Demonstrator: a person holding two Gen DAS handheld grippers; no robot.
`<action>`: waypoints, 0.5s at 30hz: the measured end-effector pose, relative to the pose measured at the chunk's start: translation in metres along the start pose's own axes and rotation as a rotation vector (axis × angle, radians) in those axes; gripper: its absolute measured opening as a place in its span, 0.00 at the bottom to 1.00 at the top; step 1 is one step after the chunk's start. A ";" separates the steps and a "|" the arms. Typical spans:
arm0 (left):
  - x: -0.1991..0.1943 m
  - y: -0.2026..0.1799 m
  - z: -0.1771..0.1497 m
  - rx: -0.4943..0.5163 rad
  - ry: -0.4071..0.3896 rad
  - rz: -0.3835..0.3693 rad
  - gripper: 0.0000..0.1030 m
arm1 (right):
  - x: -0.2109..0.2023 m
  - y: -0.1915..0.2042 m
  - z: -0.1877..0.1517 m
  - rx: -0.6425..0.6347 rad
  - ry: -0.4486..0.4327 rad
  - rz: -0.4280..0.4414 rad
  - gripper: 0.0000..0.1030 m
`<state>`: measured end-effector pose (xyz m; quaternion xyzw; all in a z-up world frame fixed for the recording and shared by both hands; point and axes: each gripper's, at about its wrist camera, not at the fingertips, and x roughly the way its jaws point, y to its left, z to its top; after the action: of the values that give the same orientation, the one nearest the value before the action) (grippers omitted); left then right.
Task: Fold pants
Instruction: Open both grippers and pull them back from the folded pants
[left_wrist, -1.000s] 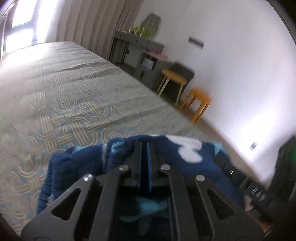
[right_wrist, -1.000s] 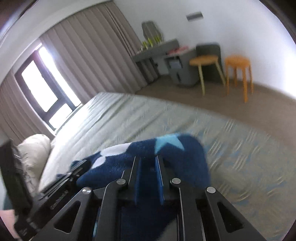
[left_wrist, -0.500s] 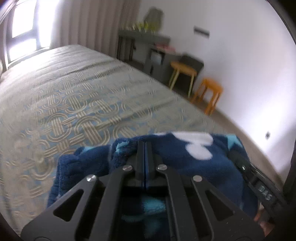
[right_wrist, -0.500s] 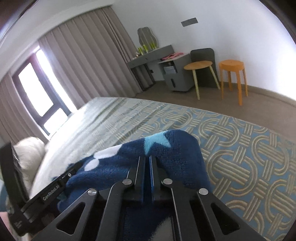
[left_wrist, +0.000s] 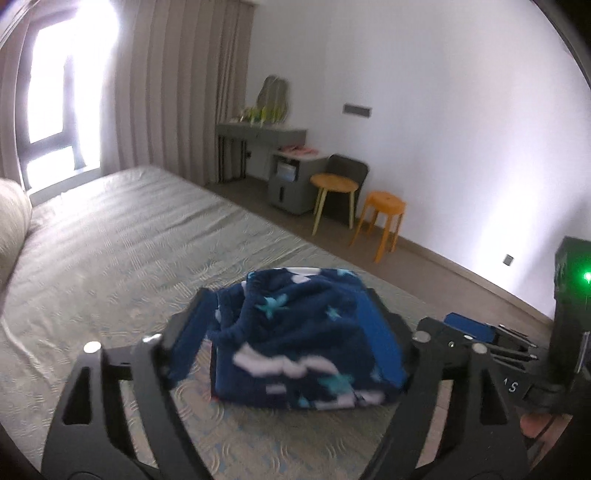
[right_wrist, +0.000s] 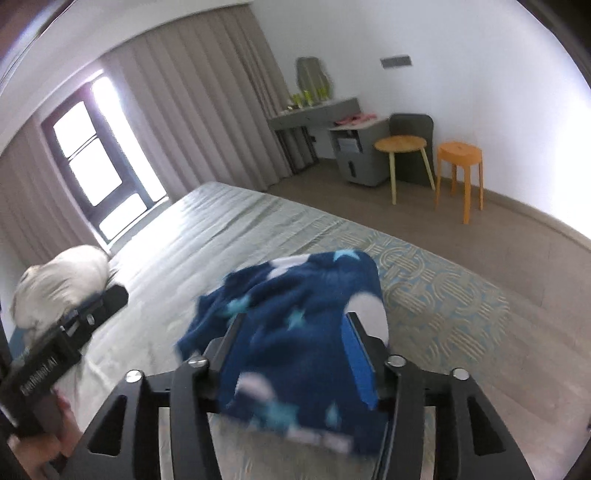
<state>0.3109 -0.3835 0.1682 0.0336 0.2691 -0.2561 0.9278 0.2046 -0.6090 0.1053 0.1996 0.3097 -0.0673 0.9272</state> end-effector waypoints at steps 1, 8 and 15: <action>-0.019 -0.004 -0.005 0.013 -0.014 -0.009 0.79 | -0.015 0.004 -0.006 -0.008 -0.004 0.013 0.55; -0.102 -0.009 -0.055 0.028 -0.061 -0.046 0.81 | -0.121 0.020 -0.063 0.026 -0.053 0.061 0.58; -0.157 -0.021 -0.103 0.067 -0.105 -0.042 0.87 | -0.206 0.031 -0.129 -0.029 -0.149 0.048 0.65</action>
<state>0.1371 -0.3095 0.1630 0.0452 0.2119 -0.2859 0.9334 -0.0229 -0.5272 0.1451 0.1878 0.2360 -0.0553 0.9518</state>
